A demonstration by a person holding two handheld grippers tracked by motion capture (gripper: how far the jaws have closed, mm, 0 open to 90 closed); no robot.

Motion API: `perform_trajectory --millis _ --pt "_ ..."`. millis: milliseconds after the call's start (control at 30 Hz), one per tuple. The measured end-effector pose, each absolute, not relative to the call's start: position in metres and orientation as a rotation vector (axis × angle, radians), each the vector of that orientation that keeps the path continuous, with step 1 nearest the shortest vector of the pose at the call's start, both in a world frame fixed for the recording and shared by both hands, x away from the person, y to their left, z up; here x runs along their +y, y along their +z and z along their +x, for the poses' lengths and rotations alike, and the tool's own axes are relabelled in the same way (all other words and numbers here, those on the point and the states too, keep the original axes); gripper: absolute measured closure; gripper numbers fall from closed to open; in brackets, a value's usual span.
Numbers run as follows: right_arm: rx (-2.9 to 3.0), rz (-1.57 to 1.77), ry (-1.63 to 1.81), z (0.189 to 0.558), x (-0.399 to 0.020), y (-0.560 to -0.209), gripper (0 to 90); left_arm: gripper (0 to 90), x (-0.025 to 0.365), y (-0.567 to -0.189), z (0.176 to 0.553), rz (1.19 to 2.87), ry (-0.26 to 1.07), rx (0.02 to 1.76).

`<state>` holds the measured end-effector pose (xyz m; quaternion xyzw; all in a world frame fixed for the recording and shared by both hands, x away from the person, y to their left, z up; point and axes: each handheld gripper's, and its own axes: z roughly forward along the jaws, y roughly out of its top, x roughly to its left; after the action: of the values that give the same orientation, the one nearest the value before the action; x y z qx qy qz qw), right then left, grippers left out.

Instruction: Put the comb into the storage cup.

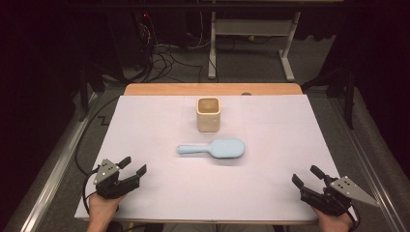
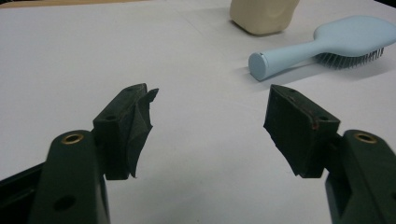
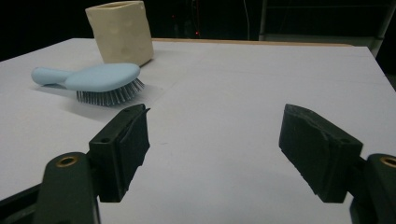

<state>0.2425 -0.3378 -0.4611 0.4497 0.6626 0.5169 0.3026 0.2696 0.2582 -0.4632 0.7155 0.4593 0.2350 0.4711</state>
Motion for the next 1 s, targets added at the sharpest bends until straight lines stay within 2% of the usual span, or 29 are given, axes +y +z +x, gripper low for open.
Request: perform_trajectory --millis 1000 --pt "1.779 1.142 1.379 0.24 -0.334 -0.459 25.2 31.4 0.248 -0.46 0.271 1.774 0.542 1.086"
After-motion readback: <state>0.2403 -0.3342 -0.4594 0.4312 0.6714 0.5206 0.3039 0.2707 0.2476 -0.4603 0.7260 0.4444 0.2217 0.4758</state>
